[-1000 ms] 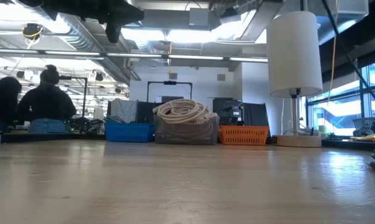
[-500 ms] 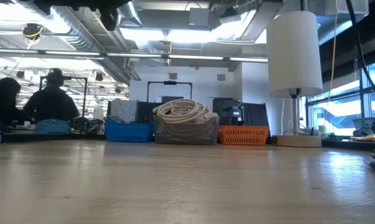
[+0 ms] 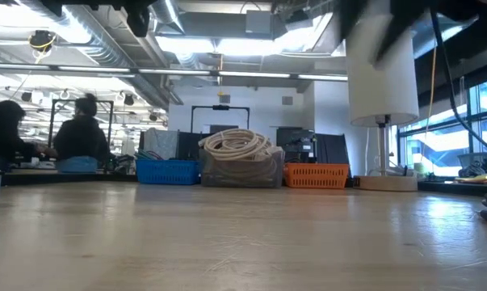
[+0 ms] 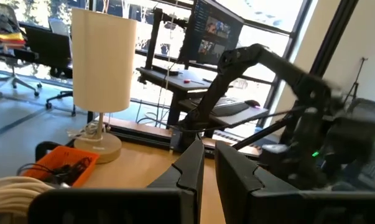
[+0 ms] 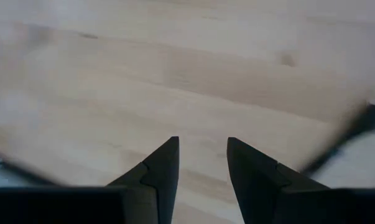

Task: Pick & Place USB Port
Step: Put the black charger cable into the orange bin

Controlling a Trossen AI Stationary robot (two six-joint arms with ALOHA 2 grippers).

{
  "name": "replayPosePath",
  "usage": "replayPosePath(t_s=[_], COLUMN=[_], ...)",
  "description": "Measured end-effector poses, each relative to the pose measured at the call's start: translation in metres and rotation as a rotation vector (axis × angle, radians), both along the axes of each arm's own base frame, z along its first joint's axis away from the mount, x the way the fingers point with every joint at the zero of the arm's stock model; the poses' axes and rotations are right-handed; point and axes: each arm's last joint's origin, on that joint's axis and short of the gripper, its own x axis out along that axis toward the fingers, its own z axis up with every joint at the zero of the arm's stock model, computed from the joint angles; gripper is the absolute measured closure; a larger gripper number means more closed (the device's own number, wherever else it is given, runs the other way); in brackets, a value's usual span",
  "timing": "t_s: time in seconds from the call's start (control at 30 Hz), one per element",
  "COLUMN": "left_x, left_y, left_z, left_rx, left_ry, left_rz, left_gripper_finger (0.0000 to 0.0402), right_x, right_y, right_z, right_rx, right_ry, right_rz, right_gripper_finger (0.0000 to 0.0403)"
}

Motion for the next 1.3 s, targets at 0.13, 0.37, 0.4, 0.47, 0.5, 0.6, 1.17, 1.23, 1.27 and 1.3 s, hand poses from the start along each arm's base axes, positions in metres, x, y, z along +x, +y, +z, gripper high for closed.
replayPosePath(t_s=[0.13, 0.37, 0.4, 0.47, 0.5, 0.6, 1.17, 1.23, 1.27, 1.3], left_x=[0.0, 0.0, 0.0, 0.0, 0.0, 0.0, 0.0, 0.0, 0.0, 0.0], left_y=[0.0, 0.0, 0.0, 0.0, 0.0, 0.0, 0.0, 0.0, 0.0, 0.0], left_z=[0.0, 0.0, 0.0, 0.0, 0.0, 0.0, 0.0, 0.0, 0.0, 0.0], left_rx=[-0.037, -0.05, -0.051, -0.058, -0.06, -0.068, -0.079, -0.078, -0.078, -0.078], left_ry=[0.0, 0.0, 0.0, 0.0, 0.0, 0.0, 0.0, 0.0, 0.0, 0.0], left_rz=[-0.002, -0.002, -0.002, -0.003, -0.003, -0.003, -0.007, -0.007, -0.007, -0.007], left_gripper_finger=[0.037, 0.037, 0.037, 0.037, 0.037, 0.037, 0.0371, 0.0371, 0.0371, 0.0371], right_x=[-0.013, -0.033, -0.035, -0.04, -0.042, -0.045, -0.055, -0.054, -0.053, -0.051], right_y=[-0.001, 0.005, 0.005, 0.006, 0.006, 0.007, 0.001, 0.002, 0.003, 0.004], right_z=[-0.028, -0.062, -0.066, -0.073, -0.075, -0.084, -0.11, -0.108, -0.106, -0.103], right_rx=[0.048, 0.051, 0.057, 0.06, 0.059, 0.074, 0.113, 0.098, 0.088, 0.076], right_ry=[0.128, 0.202, 0.206, 0.226, 0.232, 0.221, 0.242, 0.227, 0.224, 0.221], right_rz=[-0.07, -0.124, -0.135, -0.153, -0.158, -0.165, -0.179, -0.173, -0.168, -0.162], right_gripper_finger=[0.0266, 0.0266, 0.0266, 0.0266, 0.0266, 0.0267, 0.0267, 0.0267, 0.0267, 0.0267])
